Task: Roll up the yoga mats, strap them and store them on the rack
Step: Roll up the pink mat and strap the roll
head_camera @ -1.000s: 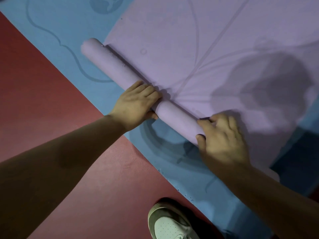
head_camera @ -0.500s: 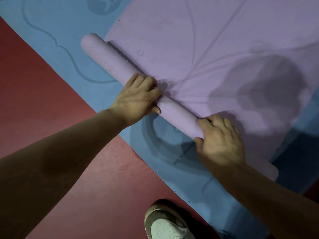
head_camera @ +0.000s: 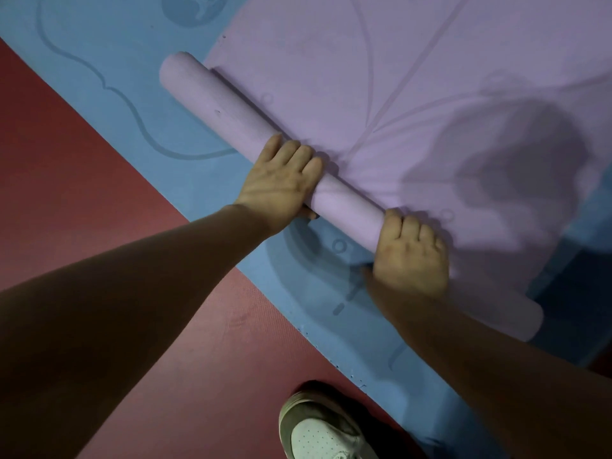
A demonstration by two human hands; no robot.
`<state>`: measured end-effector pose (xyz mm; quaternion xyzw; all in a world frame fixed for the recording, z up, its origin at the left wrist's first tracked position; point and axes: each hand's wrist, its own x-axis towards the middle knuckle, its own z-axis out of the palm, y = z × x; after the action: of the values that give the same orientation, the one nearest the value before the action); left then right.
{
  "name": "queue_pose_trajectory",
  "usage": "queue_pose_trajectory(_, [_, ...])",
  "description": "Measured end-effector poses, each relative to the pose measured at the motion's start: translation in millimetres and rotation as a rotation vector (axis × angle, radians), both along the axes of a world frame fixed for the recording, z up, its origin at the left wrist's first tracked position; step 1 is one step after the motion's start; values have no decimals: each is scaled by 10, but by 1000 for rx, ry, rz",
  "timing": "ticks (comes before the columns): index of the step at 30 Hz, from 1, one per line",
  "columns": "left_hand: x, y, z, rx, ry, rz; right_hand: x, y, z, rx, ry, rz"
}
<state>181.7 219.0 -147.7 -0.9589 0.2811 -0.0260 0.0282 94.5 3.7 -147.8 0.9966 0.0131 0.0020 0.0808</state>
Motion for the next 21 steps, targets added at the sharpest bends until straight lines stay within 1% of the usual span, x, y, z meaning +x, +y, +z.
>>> queue_pose_trajectory(2, [38, 6, 35, -13, -32, -45, 29, -31, -25, -53, -59, 21])
queue_pose_trajectory(4, [53, 20, 63, -22, -57, -73, 48, -61, 10, -45, -99, 68])
queue_pose_trajectory(6, [37, 32, 131, -15, -31, -49, 42, -68, 86, -8, -94, 83])
queue_pose_trajectory(10, [-142, 93, 300, 4, 13, -26, -107, -44, 333, 133, -67, 101])
queue_pose_trajectory(12, [-291, 153, 358, -40, 16, -51, -273, -56, 467, 212, -45, 131])
queue_pose_trajectory(16, [-631, 215, 332, -125, 109, -107, -598, -140, 458, 366, 221, 130])
queue_pose_trajectory(18, [-701, 216, 250, -141, 172, -97, -700, -194, 345, 404, 219, 172])
queue_pose_trajectory(21, [-726, 232, 151, -141, 199, -101, -756, -207, 278, 483, 133, 169])
